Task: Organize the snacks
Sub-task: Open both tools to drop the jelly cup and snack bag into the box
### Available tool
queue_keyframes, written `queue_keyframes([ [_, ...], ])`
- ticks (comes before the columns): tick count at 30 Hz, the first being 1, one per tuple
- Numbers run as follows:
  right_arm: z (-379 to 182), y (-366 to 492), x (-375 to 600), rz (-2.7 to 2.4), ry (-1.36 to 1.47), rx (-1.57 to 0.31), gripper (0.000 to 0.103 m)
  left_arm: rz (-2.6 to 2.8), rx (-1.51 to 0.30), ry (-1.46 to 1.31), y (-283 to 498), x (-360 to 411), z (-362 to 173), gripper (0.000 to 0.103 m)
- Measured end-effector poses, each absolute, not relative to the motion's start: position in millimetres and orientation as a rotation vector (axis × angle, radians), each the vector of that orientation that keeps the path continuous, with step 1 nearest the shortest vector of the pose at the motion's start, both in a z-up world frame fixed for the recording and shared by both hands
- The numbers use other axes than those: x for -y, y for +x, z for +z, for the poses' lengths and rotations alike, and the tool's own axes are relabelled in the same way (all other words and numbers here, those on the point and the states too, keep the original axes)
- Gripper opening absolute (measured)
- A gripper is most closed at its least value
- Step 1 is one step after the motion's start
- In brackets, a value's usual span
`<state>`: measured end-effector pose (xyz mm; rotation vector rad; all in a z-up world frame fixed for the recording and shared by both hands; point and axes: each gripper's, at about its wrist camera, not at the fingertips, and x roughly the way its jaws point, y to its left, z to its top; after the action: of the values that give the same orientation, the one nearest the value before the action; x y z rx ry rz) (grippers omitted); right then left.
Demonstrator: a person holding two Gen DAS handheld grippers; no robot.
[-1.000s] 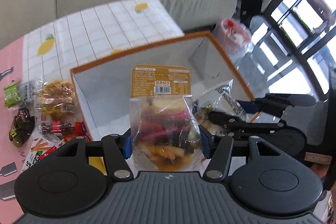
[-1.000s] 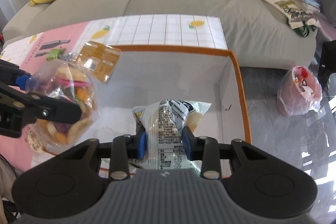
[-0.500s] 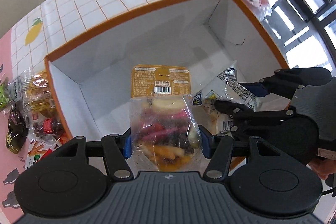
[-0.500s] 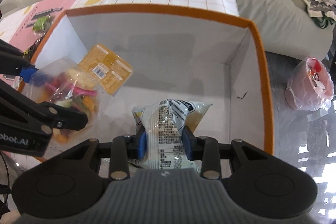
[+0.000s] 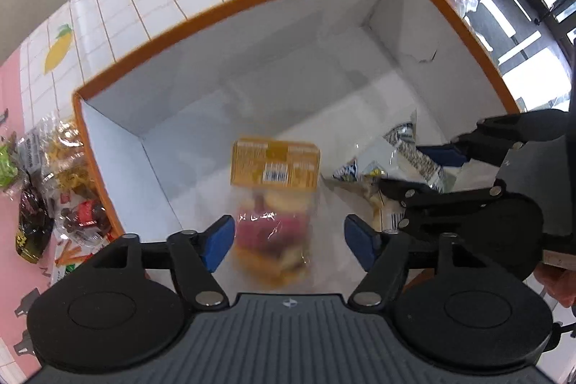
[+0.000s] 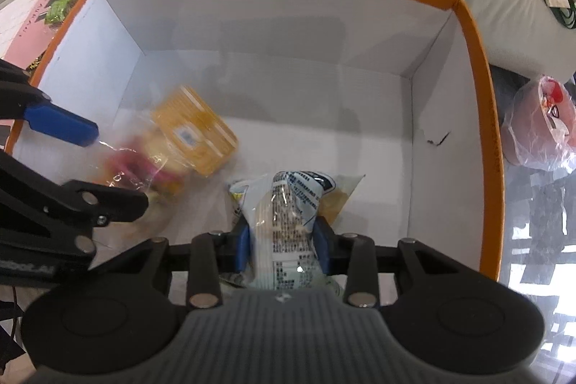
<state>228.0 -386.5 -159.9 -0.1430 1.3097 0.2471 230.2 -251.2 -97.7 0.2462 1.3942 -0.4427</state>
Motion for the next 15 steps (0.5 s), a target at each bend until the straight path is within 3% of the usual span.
queue_keyframes([
  [5, -160, 232, 386, 0.235, -0.143, -1.324, 0.049, -0.442, -1.373, 0.227, 232, 246, -87, 0.086],
  [8, -154, 231, 383, 0.222, -0.15, -1.317, 0.066, -0.447, -1.354, 0.211, 231, 243, -79, 0.086],
  [12, -144, 227, 382, 0.194, -0.169, -1.303, 0.069, -0.454, -1.324, 0.19, 226, 236, -69, 0.086],
  [15, -133, 222, 381, 0.165, -0.187, -1.288, 0.078, -0.464, -1.285, 0.167, 219, 227, -56, 0.086],
])
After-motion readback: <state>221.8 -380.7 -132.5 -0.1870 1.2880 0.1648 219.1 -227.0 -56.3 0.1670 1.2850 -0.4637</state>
